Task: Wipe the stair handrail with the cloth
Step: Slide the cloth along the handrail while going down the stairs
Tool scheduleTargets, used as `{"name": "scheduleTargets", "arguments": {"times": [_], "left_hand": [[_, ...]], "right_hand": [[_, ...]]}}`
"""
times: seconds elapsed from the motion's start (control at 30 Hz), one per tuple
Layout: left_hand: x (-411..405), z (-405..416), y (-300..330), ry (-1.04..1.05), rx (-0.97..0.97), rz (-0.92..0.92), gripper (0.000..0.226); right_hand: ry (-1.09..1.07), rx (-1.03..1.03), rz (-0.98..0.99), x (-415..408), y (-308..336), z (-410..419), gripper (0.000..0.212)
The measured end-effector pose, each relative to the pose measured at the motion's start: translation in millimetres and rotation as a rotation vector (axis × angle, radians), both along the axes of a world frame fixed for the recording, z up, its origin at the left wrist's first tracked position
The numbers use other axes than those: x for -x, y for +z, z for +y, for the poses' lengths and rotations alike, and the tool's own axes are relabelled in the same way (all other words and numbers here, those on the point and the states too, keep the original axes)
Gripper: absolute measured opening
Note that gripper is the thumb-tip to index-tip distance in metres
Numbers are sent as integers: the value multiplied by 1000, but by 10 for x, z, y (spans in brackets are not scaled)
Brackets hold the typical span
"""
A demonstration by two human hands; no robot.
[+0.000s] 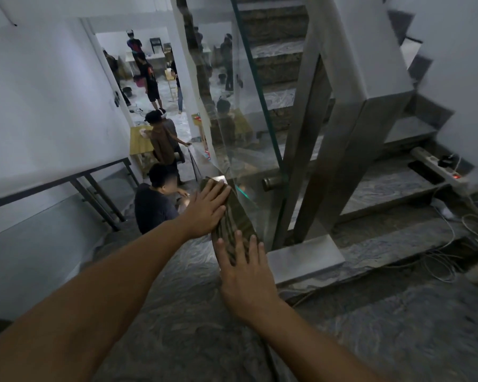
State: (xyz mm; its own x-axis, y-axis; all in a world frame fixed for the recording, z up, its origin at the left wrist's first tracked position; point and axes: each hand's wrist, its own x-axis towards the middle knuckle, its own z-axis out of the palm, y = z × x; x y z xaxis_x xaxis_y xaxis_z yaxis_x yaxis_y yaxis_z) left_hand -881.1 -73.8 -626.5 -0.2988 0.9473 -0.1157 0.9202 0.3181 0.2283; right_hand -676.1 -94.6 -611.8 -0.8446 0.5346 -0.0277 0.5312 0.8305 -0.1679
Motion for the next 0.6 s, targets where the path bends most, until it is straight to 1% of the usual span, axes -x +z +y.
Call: {"name": "scheduleTargets", "arguments": {"times": [0.13, 0.2, 0.3, 0.4, 0.47, 0.53, 0.6], "left_hand": [[-372, -339, -96, 35, -96, -80, 75], [-555, -467, -137, 78, -131, -121, 77], [-887, -652, -118, 129, -142, -121, 77], [-1290, -804, -13, 142, -107, -74, 83], [-1551, -845, 40, 176, -78, -26, 88], [-1767, -835, 39, 218, -71, 49, 82], [-1925, -810, -15, 217, -63, 124, 71]], "right_hand": [[66, -46, 11, -410, -62, -168, 63], [92, -89, 2, -633, -116, -171, 62], [99, -148, 79, -958, -171, 20, 53], [73, -214, 152, -1208, -147, 327, 47], [84, -243, 181, -1297, -164, 488, 53], [93, -237, 256, -1342, -193, 624, 50], [90, -237, 342, -1380, -225, 741, 39]]}}
